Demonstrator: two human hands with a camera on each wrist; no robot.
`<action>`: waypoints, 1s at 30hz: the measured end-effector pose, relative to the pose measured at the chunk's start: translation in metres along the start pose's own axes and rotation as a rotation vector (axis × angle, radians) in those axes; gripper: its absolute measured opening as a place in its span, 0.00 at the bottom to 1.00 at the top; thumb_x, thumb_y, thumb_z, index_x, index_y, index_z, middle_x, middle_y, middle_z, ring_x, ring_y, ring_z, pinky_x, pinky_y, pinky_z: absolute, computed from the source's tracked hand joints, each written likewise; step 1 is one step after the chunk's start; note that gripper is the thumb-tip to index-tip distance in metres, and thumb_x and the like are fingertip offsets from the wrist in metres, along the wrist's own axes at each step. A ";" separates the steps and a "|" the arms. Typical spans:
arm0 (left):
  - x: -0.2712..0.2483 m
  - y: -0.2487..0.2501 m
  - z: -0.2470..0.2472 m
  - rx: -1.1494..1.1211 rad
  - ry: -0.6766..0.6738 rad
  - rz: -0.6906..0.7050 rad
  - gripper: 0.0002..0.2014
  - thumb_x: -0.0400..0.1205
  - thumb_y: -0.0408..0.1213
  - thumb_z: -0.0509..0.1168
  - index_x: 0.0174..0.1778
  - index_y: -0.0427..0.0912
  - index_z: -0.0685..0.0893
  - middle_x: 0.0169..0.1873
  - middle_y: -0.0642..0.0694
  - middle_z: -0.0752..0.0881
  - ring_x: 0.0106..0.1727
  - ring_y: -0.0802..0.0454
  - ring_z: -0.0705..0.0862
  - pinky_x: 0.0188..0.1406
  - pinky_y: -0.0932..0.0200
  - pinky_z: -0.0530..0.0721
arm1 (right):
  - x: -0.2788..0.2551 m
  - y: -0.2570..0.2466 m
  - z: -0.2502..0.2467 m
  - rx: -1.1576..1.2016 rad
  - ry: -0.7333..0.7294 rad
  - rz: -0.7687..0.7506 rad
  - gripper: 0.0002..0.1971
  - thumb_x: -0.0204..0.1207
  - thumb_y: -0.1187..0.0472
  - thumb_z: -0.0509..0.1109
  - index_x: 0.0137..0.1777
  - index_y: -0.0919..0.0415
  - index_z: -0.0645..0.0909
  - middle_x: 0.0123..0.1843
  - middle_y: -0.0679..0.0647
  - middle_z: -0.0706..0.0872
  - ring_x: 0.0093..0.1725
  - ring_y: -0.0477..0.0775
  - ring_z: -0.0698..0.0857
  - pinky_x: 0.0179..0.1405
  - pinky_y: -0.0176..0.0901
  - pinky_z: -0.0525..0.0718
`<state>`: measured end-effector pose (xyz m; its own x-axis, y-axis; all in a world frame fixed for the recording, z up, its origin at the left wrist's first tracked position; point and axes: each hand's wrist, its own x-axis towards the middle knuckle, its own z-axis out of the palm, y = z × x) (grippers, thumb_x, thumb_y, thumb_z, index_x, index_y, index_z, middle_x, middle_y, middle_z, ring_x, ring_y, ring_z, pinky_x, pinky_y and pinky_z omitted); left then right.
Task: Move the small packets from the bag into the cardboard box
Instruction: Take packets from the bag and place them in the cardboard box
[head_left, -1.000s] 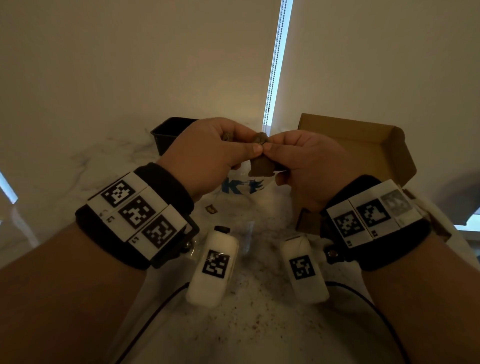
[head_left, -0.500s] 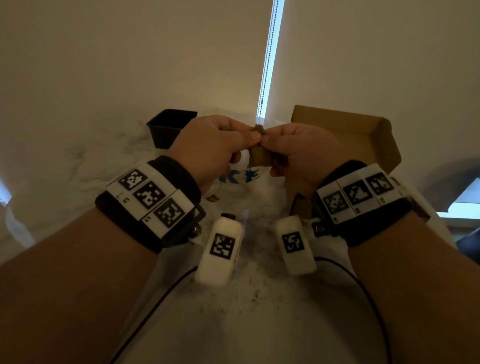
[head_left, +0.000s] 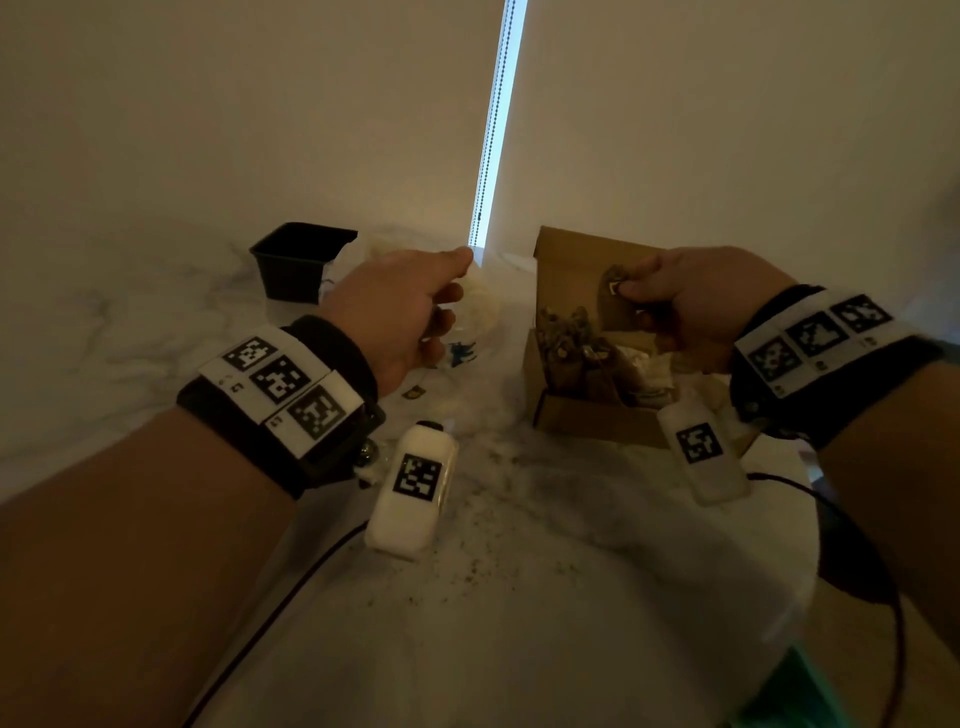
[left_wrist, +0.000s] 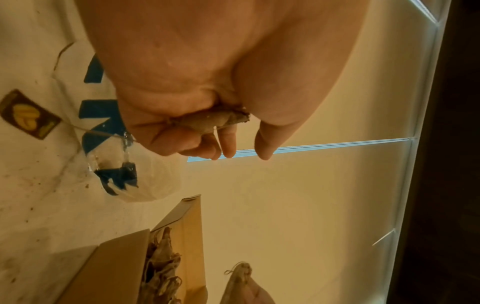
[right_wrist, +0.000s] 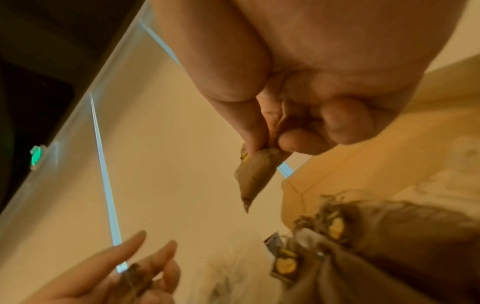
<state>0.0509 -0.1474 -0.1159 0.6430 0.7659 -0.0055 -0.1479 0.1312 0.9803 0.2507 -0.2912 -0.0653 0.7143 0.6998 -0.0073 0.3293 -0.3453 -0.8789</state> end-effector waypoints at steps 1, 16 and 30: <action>0.001 0.000 0.000 0.001 0.004 0.001 0.12 0.84 0.50 0.68 0.56 0.47 0.84 0.40 0.52 0.83 0.33 0.58 0.78 0.24 0.62 0.75 | 0.001 0.000 -0.002 -0.047 0.004 0.023 0.03 0.80 0.64 0.70 0.51 0.58 0.84 0.38 0.56 0.84 0.23 0.46 0.79 0.20 0.38 0.76; 0.004 -0.002 -0.003 0.006 0.038 -0.038 0.13 0.84 0.53 0.67 0.56 0.47 0.85 0.46 0.50 0.83 0.35 0.57 0.79 0.24 0.62 0.77 | 0.016 -0.013 0.034 -0.520 -0.123 0.182 0.05 0.80 0.65 0.70 0.50 0.68 0.80 0.43 0.61 0.86 0.51 0.62 0.87 0.61 0.58 0.86; -0.011 0.019 -0.012 -0.303 -0.143 -0.132 0.42 0.78 0.74 0.52 0.67 0.39 0.82 0.52 0.37 0.85 0.39 0.44 0.85 0.35 0.54 0.79 | -0.007 -0.049 0.071 -0.069 -0.194 -0.262 0.02 0.75 0.61 0.75 0.45 0.57 0.88 0.33 0.53 0.85 0.29 0.48 0.80 0.25 0.40 0.79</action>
<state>0.0319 -0.1462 -0.1000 0.7671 0.6367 -0.0790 -0.2591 0.4201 0.8697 0.1851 -0.2347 -0.0560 0.4711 0.8742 0.1177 0.5316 -0.1749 -0.8288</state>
